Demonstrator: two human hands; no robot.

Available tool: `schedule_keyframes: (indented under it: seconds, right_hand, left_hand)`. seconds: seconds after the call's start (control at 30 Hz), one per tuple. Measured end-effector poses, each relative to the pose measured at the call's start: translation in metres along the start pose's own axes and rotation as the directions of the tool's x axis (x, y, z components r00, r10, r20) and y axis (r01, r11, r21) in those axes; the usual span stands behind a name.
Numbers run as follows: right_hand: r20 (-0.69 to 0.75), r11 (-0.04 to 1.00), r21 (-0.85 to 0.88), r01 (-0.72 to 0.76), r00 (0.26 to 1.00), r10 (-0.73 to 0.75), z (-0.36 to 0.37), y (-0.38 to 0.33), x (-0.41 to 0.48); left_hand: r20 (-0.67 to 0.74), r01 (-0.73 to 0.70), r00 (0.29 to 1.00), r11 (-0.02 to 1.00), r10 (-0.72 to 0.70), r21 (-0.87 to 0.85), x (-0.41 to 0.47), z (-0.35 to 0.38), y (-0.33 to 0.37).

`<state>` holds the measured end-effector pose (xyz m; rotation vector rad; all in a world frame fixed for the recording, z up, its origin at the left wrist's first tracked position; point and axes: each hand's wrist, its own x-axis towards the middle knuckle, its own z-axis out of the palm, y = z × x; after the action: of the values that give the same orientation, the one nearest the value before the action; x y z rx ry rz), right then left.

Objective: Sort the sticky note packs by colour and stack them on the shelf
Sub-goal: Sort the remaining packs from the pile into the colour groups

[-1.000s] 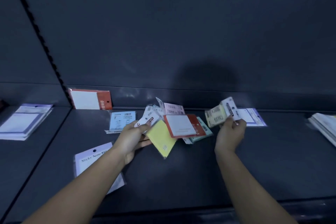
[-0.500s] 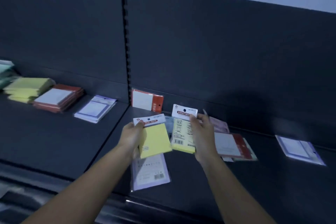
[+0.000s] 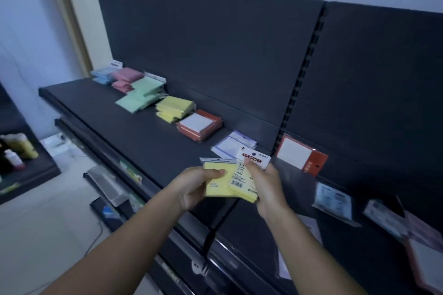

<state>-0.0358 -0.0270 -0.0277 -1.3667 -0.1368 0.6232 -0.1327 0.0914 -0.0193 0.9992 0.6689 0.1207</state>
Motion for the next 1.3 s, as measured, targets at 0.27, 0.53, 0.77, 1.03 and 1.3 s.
schedule_keyframes:
  seconds: [0.27,0.53,0.77,1.03,1.3]
  right_hand:
    - [0.119,0.997,-0.071,-0.026,0.992,0.035,0.147,0.021,0.023]
    - [0.231,0.978,-0.188,0.090,0.972,-0.045,0.278,0.044,0.037]
    - [0.154,0.973,-0.228,0.035,0.988,0.001,0.311,0.052,0.061]
    - [-0.035,0.958,-0.168,0.231,0.970,-0.240,0.317,0.040,0.129]
    - [-0.123,0.911,-0.234,0.340,0.919,-0.375,0.317,0.019,0.202]
  left_hand:
    - [-0.151,-0.166,0.973,0.985,0.172,0.055,-0.006,-0.109,0.048]
    - [-0.134,-0.226,0.961,0.966,0.243,0.128,-0.001,-0.222,0.106]
    - [-0.184,-0.198,0.961,0.979,0.205,0.055,0.036,-0.262,0.138]
    - [-0.142,-0.301,0.938,0.947,0.315,0.109,0.106,-0.251,0.178]
    - [-0.034,-0.415,0.890,0.839,0.454,0.351,0.174,-0.238,0.214]
